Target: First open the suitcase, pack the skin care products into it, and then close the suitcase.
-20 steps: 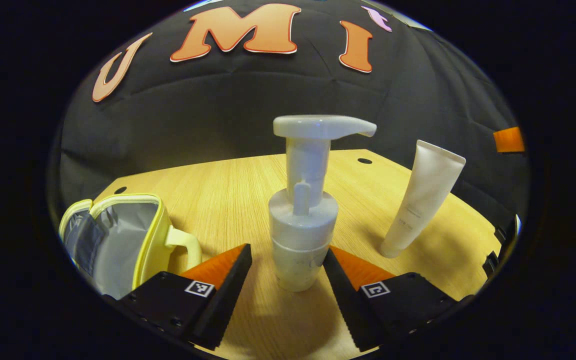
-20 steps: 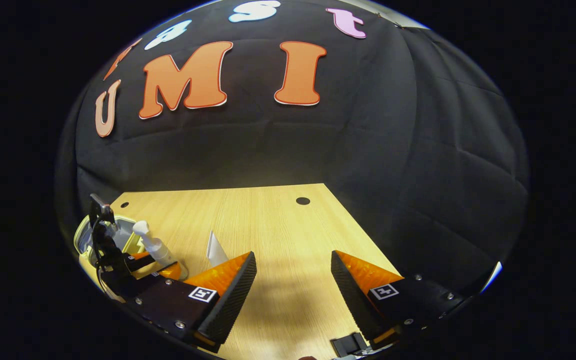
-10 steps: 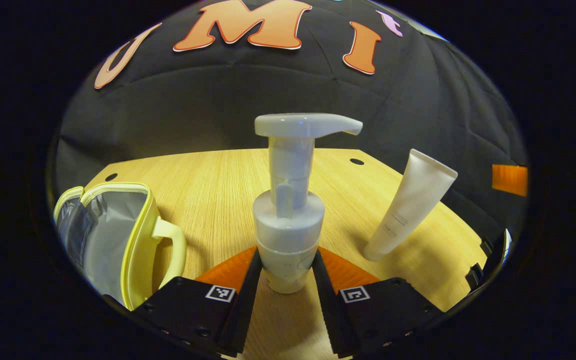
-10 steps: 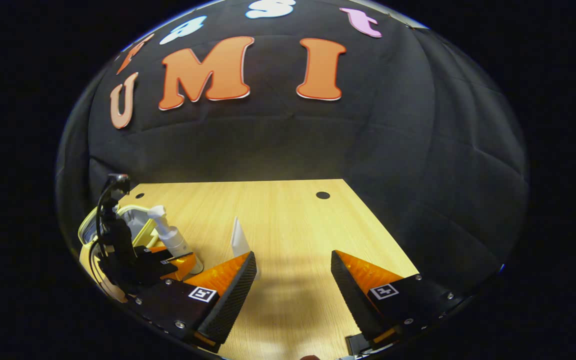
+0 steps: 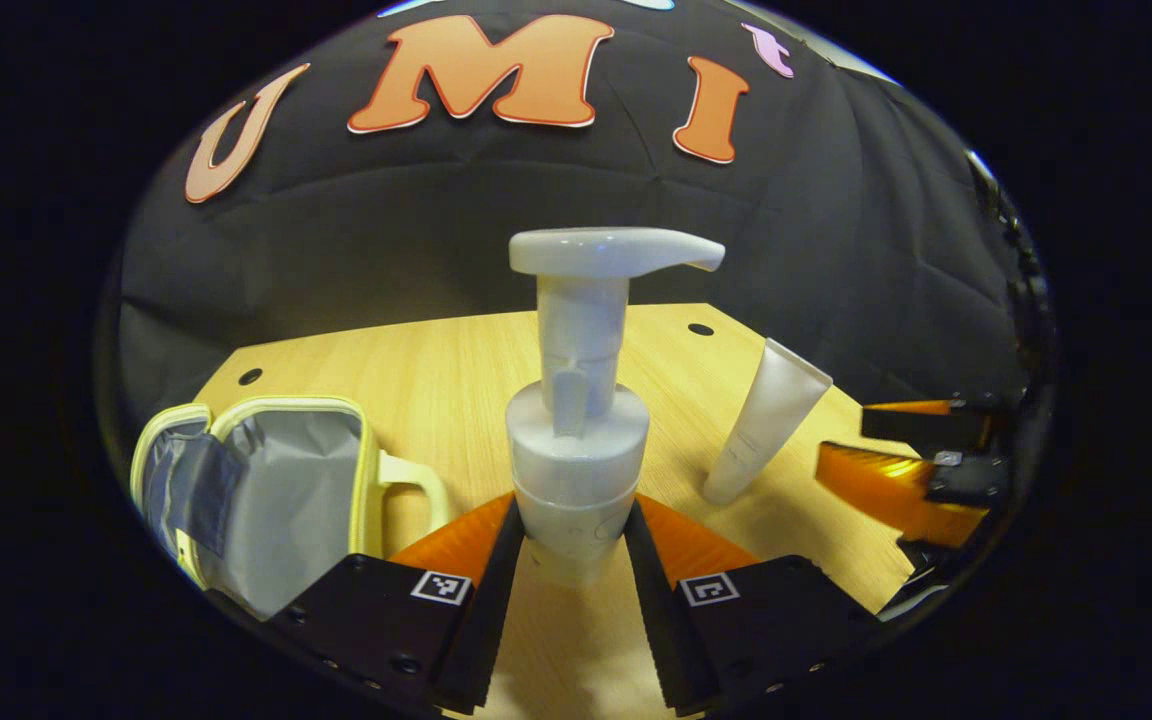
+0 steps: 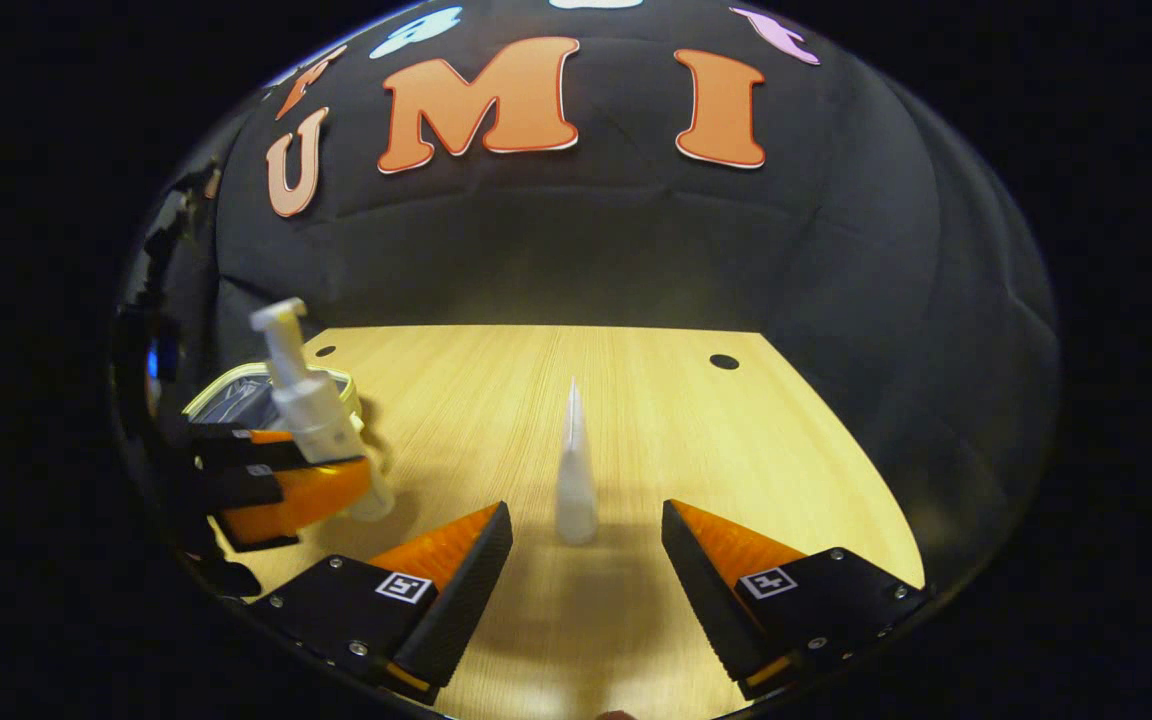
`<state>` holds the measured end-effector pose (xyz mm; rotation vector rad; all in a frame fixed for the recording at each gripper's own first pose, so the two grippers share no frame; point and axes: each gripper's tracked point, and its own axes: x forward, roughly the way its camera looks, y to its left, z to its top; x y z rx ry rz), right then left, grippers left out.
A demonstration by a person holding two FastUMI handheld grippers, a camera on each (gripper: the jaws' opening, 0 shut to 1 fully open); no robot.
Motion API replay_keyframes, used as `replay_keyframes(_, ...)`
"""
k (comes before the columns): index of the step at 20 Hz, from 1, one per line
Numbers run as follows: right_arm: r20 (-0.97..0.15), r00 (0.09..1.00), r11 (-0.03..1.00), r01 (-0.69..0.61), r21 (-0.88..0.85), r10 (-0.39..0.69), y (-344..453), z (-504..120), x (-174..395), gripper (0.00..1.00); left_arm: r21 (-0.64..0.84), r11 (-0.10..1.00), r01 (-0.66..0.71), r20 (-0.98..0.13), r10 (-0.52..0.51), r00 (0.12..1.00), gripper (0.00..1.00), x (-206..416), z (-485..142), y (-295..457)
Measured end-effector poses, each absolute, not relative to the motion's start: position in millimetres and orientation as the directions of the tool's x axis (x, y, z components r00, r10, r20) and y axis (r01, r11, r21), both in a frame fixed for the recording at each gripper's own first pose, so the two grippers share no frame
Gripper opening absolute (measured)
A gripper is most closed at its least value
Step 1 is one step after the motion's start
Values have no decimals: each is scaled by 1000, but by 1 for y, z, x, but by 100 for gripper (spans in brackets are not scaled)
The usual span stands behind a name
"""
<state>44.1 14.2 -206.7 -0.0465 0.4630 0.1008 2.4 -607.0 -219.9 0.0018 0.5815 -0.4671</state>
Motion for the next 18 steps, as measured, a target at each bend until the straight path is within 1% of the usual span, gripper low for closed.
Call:
replay_keyframes(2,-466,879,993,-115,-12,96,19,-217,56,96,-129,903,409,-538,-410,737,61,-1,-206,-588)
replay_keyframes(5,-487,868,992,-123,-26,95,22,-234,74,96,-110,900,423,-553,-409,726,61,-4,-186,-558)
replay_keyframes(9,-547,832,993,-117,0,98,24,-264,86,96,-63,917,393,-577,-355,736,61,-7,-174,-519)
replay_keyframes(10,-558,824,994,-112,18,103,25,-268,87,93,-60,920,386,-582,-347,735,61,-9,-174,-514)
replay_keyframes(11,-562,821,994,-101,29,100,25,-273,89,90,-59,922,382,-588,-342,733,61,-12,-173,-510)
replay_keyframes(12,-569,816,994,-98,38,102,27,-275,92,77,-64,923,378,-592,-340,731,61,-14,-174,-508)
replay_keyframes(13,-573,813,995,-93,44,102,27,-278,93,79,-75,924,375,-600,-343,723,61,-16,-173,-506)
replay_keyframes(14,-570,815,995,-91,49,103,27,-279,97,71,-90,925,370,-606,-346,716,61,-18,-174,-504)
replay_keyframes(15,-568,817,995,-88,48,100,26,-279,100,66,-104,926,364,-609,-349,713,61,-18,-173,-501)
replay_keyframes(16,-568,816,994,-91,53,105,27,-279,101,53,-115,927,357,-613,-349,709,61,-18,-173,-499)
replay_keyframes(18,-574,812,994,-96,47,105,26,-279,102,45,-133,930,342,-624,-347,700,61,-15,-172,-489)
